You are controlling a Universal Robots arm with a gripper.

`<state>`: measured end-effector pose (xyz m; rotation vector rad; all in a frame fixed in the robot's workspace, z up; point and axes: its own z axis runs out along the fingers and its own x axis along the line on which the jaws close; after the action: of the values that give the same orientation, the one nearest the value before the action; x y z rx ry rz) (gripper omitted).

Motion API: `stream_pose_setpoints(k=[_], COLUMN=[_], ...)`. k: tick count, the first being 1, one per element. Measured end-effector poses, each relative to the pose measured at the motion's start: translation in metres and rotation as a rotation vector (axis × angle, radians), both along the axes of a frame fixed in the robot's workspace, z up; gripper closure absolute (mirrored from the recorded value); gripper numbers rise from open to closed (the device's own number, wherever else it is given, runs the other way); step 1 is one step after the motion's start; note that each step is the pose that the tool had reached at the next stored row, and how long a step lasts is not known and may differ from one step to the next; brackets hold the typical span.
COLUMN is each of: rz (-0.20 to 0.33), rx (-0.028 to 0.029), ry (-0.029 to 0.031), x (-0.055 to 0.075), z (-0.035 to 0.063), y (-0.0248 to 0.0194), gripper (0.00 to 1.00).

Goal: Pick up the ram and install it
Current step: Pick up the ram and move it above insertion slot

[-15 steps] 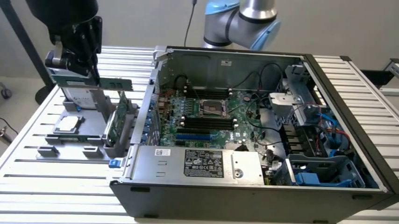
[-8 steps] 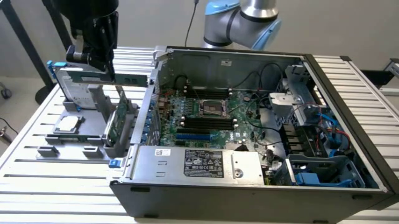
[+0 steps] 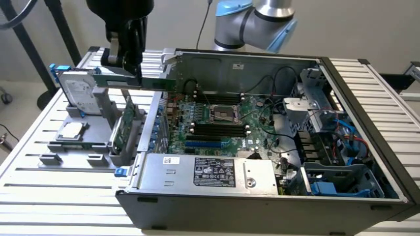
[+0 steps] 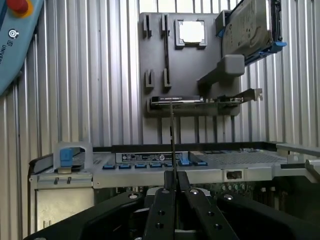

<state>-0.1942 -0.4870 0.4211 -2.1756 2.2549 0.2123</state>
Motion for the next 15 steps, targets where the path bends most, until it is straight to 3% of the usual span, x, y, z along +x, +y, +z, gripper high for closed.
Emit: stream_pose_setpoints(k=[8,15], rz=[0.0,0.0], rx=[0.0,-0.0001], ry=[0.0002,0.0002], x=[0.036,0.067], z=[-0.0015,-0.0116], y=[0.0032,0.0124], gripper=[0.86,0.86])
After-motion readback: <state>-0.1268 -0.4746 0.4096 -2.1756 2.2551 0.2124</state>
